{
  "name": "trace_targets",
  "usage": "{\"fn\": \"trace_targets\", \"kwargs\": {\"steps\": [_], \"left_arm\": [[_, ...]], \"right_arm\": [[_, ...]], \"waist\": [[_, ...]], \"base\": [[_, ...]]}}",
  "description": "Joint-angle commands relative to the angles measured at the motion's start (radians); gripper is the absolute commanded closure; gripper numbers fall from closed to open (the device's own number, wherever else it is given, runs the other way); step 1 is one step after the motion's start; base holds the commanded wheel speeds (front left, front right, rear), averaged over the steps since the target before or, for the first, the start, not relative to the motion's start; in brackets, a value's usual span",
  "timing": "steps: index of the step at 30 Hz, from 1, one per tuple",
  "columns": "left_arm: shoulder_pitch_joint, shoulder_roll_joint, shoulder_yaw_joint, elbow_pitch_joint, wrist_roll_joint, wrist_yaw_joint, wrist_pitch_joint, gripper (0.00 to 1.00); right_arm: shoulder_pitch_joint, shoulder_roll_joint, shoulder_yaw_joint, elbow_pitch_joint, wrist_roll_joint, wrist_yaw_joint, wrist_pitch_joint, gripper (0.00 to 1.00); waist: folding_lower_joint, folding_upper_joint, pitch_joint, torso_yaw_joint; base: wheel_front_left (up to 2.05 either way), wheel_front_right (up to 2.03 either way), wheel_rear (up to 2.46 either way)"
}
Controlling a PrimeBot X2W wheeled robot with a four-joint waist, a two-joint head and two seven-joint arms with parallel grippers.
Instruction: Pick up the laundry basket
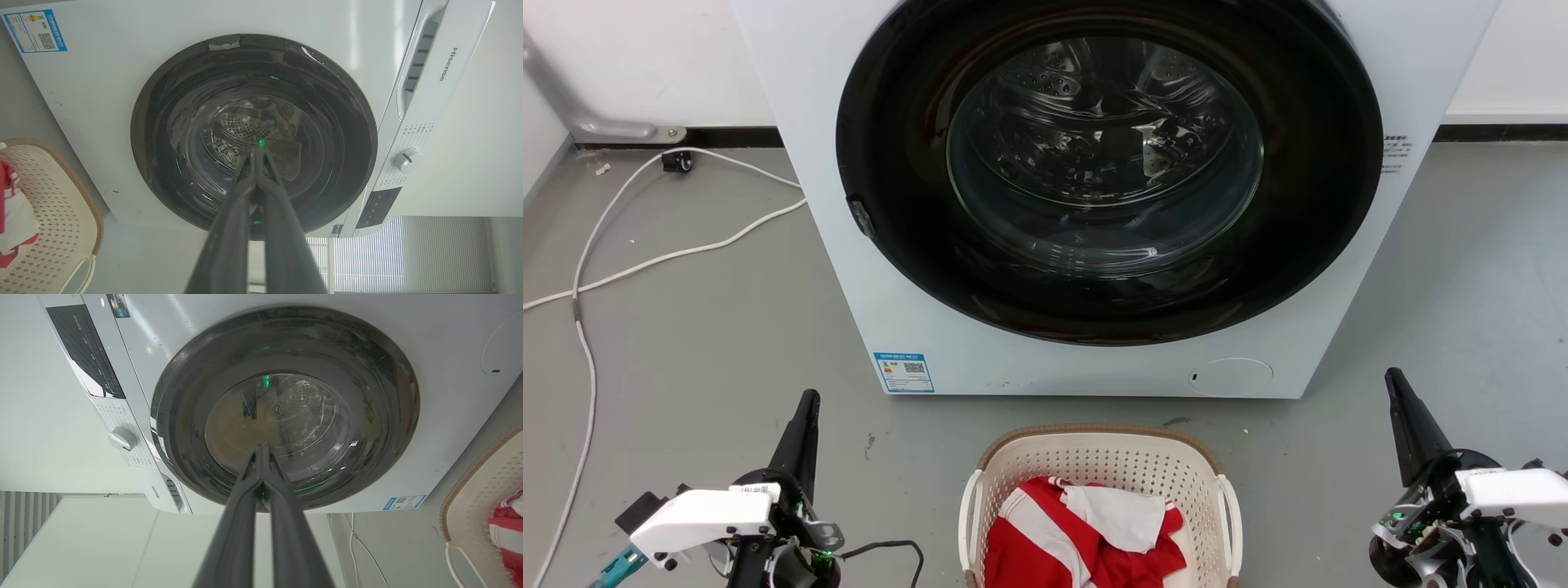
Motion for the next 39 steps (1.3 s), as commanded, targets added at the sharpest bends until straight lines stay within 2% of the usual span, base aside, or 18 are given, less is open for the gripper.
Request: {"fn": "trace_targets", "kwargs": {"steps": [1, 15, 16, 17, 18, 31, 36, 39], "left_arm": [[-0.01, -0.001, 0.003, 0.002, 0.005, -0.003, 0.003, 1.0], [-0.01, -0.002, 0.005, 0.001, 0.007, -0.003, 0.005, 1.0], [0.0, -0.001, 0.002, 0.0, 0.0, 0.0, 0.002, 0.0], [0.002, -0.002, 0.001, 0.004, 0.001, 0.0, 0.002, 1.0], [0.008, -0.003, 0.0, 0.012, 0.001, 0.001, 0.002, 0.0], [0.041, -0.008, 0.001, -0.005, 0.058, 0.002, -0.052, 0.0], [0.041, -0.008, 0.03, -0.029, 0.117, 0.013, -0.075, 0.0], [0.041, -0.008, 0.044, -0.051, 0.162, 0.021, -0.088, 0.0]], "right_arm": [[-0.011, 0.004, -0.002, 0.001, -0.004, 0.0, 0.001, 1.0], [-0.011, 0.005, -0.003, 0.001, -0.005, 0.0, 0.003, 1.0], [0.0, 0.001, -0.002, 0.0, -0.001, 0.0, 0.0, 0.0], [0.002, 0.001, -0.001, 0.004, -0.002, 0.0, -0.001, 1.0], [0.009, 0.002, 0.0, 0.012, -0.002, 0.0, -0.001, 0.0], [0.029, 0.004, 0.019, 0.007, -0.028, 0.0, -0.055, 0.0], [0.025, 0.005, 0.023, -0.002, -0.069, 0.0, -0.078, 0.0], [0.023, 0.005, 0.012, -0.003, -0.135, 0.0, -0.091, 0.0]], "waist": [[0.0, 0.0, 0.0, 0.0], [0.0, 0.0, 0.0, 0.0], [0.0, 0.0, 0.0, 0.0], [0.0, 0.0, 0.0, 0.0], [0.0, 0.0, 0.0, 0.0], [0.0, 0.0, 0.001, -0.001], [0.0, 0.0, 0.002, -0.002], [0.0, 0.0, 0.002, -0.002]], "base": [[0.0, 0.0, 0.0], [0.0, 0.0, 0.0], [0.0, 0.0, 0.0], [0.0, 0.0, 0.0], [0.0, 0.0, 0.0], [0.0, 0.0, 0.0], [0.0, 0.0, 0.0], [0.0, 0.0, 0.0]]}}
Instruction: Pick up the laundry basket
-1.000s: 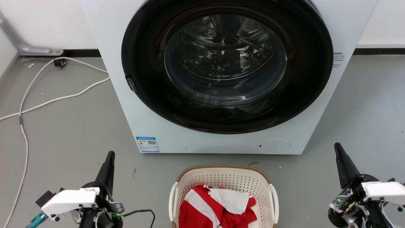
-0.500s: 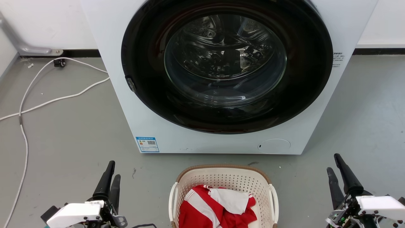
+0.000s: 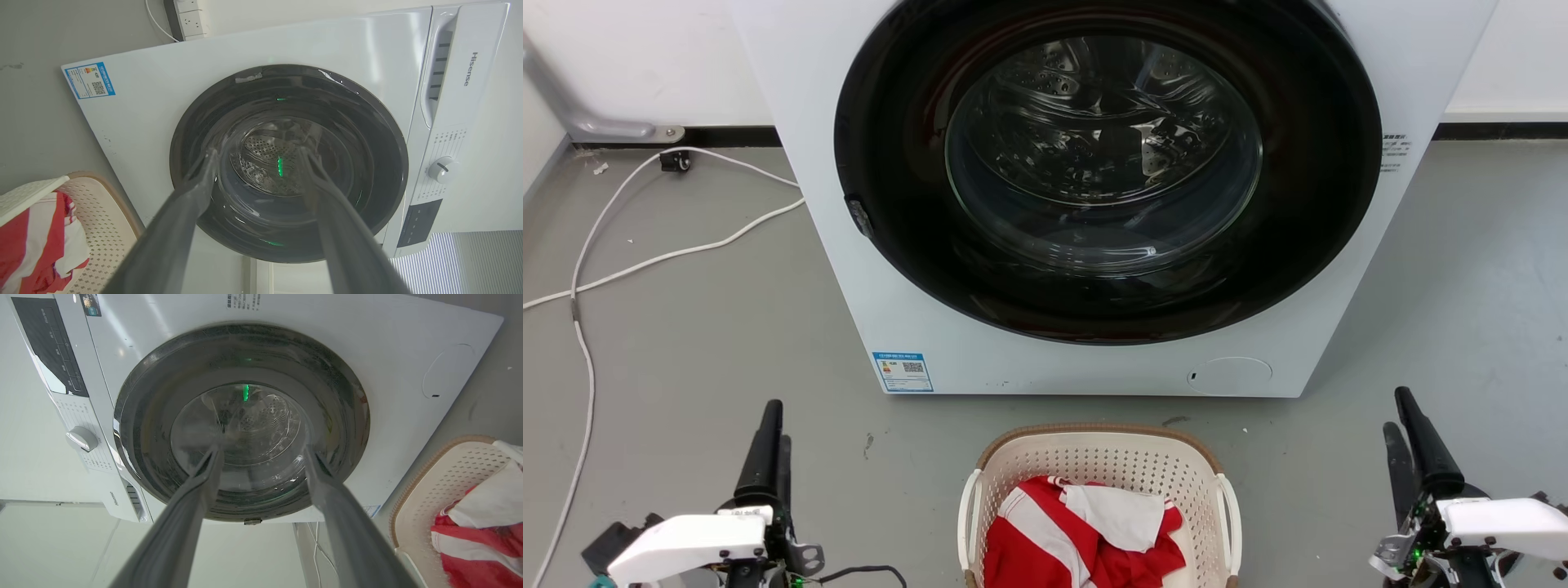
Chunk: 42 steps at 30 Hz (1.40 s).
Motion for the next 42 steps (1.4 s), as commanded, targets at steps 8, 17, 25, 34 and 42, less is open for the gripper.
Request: {"fn": "trace_targets", "kwargs": {"steps": [8, 17, 25, 34, 42], "left_arm": [[-0.018, 0.004, 0.041, -0.101, 0.159, 0.043, -0.042, 0.0], [-0.016, 0.005, 0.008, -0.243, 0.425, 0.089, -0.082, 0.0], [0.011, 0.005, -0.053, -0.3, 0.611, 0.04, -0.11, 0.0], [0.02, 0.016, -0.113, -0.346, 0.816, 0.018, -0.134, 0.0], [0.032, 0.057, -0.198, -0.348, 0.942, 0.062, -0.158, 0.0]], "right_arm": [[-0.056, -0.002, -0.055, -0.071, -0.251, 0.002, -0.041, 0.0], [-0.068, -0.002, -0.012, -0.239, -0.638, 0.002, -0.082, 0.0], [-0.052, -0.002, 0.038, -0.303, -0.831, 0.002, -0.109, 0.0], [-0.04, -0.002, 0.052, -0.323, -0.982, 0.002, -0.134, 0.0], [-0.026, -0.002, 0.054, -0.314, -1.093, 0.002, -0.157, 0.0]], "waist": [[0.0, 0.0, 0.003, 0.001], [0.0, 0.0, 0.013, 0.002], [0.0, 0.0, 0.019, -0.001], [0.0, 0.0, 0.022, -0.004], [0.0, 0.0, 0.022, -0.007]], "base": [[0.0, 0.0, 0.0], [0.0, 0.0, 0.0], [0.0, 0.0, 0.0], [0.0, 0.0, 0.0], [0.0, 0.0, 0.0]]}}
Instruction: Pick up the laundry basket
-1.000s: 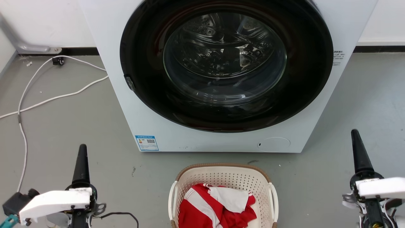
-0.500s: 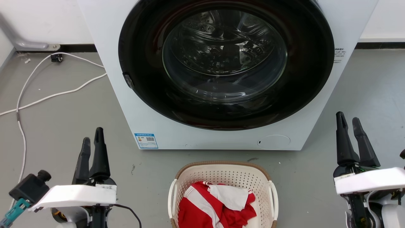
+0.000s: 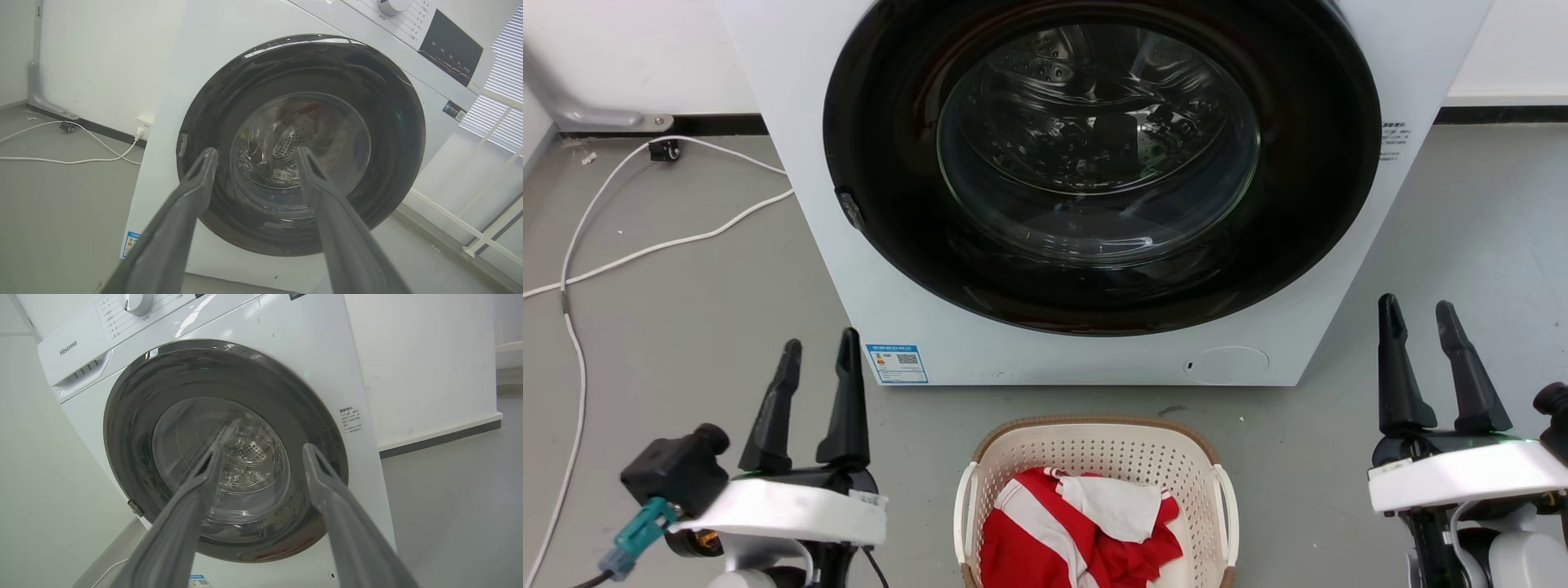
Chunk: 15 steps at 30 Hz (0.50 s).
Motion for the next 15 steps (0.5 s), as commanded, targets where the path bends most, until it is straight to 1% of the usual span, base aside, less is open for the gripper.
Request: {"fn": "trace_targets", "kwargs": {"steps": [1, 11, 15], "left_arm": [[0.002, 0.013, -0.012, -0.012, 0.025, 0.005, -0.009, 0.0], [0.014, 0.057, -0.093, 0.022, 0.135, 0.034, -0.035, 0.0], [0.018, 0.068, -0.117, 0.037, 0.163, 0.04, -0.045, 0.0]], "right_arm": [[-0.001, -0.002, 0.004, -0.008, -0.028, 0.002, -0.01, 0.0], [0.016, -0.002, 0.023, 0.053, -0.145, 0.002, -0.036, 0.0], [0.018, -0.001, 0.025, 0.079, -0.194, 0.002, -0.027, 0.0]], "waist": [[0.0, -0.0001, 0.0, 0.0], [0.0, -0.0001, 0.0, -0.006], [0.0, -0.0001, 0.002, -0.007]], "base": [[0.0, 0.0, 0.0], [0.0, 0.0, 0.0], [0.0, 0.0, 0.0]]}}
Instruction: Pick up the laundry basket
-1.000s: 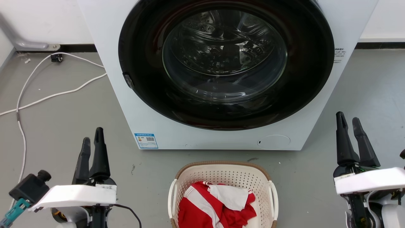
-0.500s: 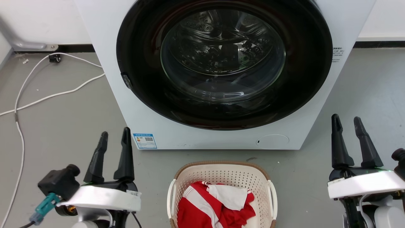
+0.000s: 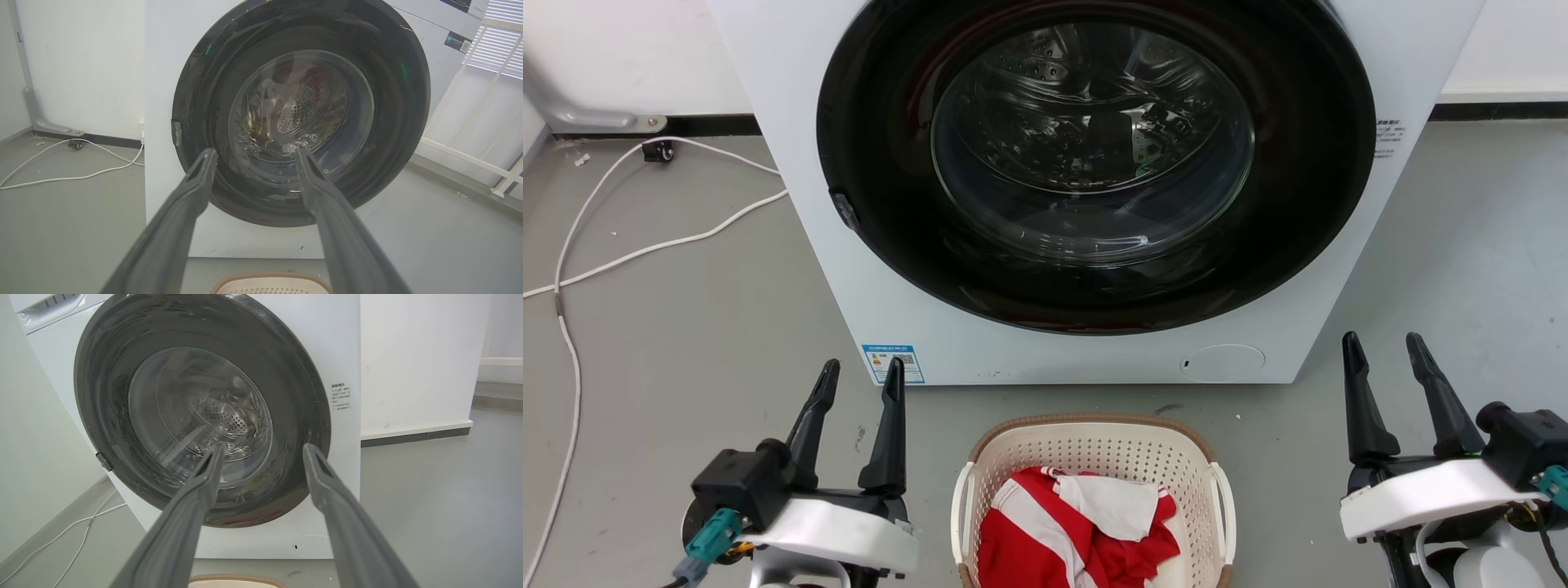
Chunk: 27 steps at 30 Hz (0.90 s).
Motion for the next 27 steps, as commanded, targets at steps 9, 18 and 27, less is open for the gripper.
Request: {"fn": "trace_targets", "kwargs": {"steps": [9, 18, 27], "left_arm": [[0.007, 0.027, -0.039, 0.02, 0.101, 0.025, -0.027, 0.0], [0.019, 0.01, -0.034, 0.017, 0.115, 0.026, -0.047, 0.0], [0.053, -0.049, 0.039, 0.038, 0.12, -0.048, -0.065, 0.0]], "right_arm": [[0.001, -0.001, 0.0, 0.015, -0.116, 0.002, -0.002, 0.0], [0.007, -0.001, 0.006, 0.018, -0.176, 0.002, -0.028, 0.0], [0.011, -0.001, 0.01, 0.053, -0.11, 0.001, -0.056, 0.0]], "waist": [[0.0, 0.0, -0.002, -0.005], [0.0, 0.0, -0.005, -0.012], [0.0, 0.0, 0.001, -0.016]], "base": [[0.0, 0.0, 0.0], [0.0, 0.0, 0.0], [0.0, 0.0, 0.0]]}}
